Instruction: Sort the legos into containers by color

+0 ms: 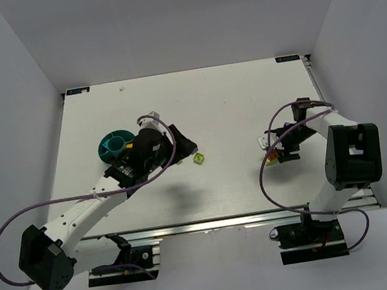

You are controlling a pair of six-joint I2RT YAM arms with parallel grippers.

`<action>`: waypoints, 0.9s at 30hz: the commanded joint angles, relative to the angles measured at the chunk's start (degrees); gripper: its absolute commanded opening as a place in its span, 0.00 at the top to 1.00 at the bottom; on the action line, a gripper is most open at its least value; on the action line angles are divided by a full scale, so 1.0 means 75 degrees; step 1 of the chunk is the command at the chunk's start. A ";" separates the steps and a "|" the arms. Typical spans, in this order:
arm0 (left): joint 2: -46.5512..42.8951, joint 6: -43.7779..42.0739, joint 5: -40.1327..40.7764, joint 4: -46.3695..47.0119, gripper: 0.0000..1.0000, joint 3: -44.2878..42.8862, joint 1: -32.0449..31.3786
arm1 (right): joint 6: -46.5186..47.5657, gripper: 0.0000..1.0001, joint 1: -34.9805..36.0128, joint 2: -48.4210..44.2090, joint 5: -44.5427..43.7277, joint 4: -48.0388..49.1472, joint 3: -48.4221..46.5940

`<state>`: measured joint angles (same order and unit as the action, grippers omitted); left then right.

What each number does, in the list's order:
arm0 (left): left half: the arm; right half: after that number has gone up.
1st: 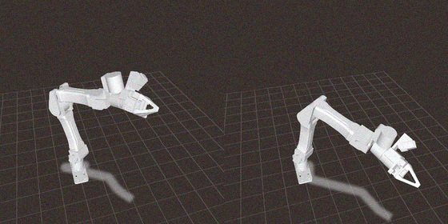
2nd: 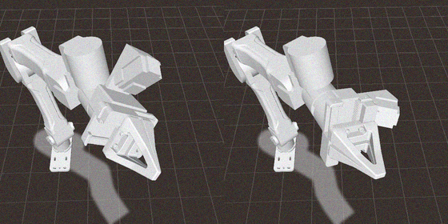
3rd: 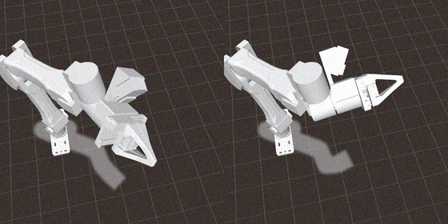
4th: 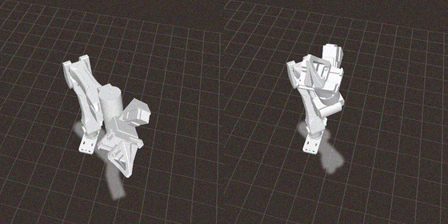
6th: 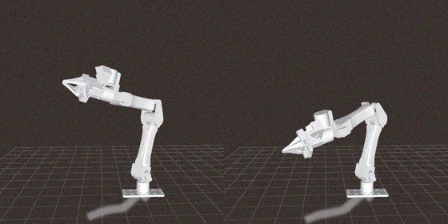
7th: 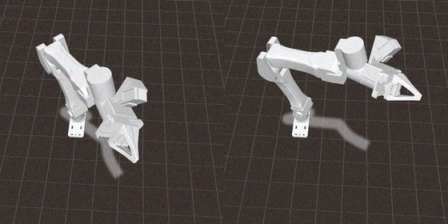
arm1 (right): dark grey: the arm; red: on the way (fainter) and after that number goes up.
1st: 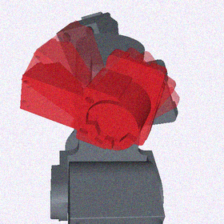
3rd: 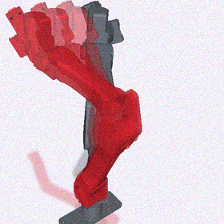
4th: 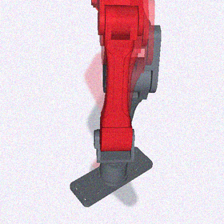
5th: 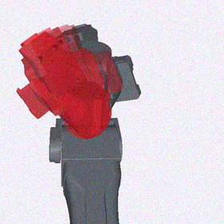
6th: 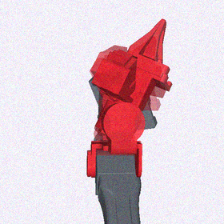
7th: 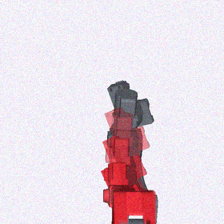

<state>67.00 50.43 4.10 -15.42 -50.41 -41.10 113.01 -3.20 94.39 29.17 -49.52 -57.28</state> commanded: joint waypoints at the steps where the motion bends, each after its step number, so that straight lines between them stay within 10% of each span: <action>1: -0.0379 0.0014 0.0203 -0.0030 0.15 0.0124 -0.0039 | 0.1865 0.23 0.0017 0.0222 -0.0408 -0.0007 -0.0425; 18: -0.0976 -0.0186 -0.0171 0.0695 0.14 0.0733 -0.0039 | 0.1434 0.89 0.0355 0.0201 0.0268 -0.1259 -0.1407; 27: -0.1363 -0.0572 -0.1213 0.2567 0.14 0.1460 -0.0039 | -0.3239 1.00 0.1620 0.0060 0.4194 -0.2574 -0.2781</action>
<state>58.74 48.42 -0.54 -4.82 -40.32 -41.10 102.24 6.13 96.97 45.89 -63.33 -76.29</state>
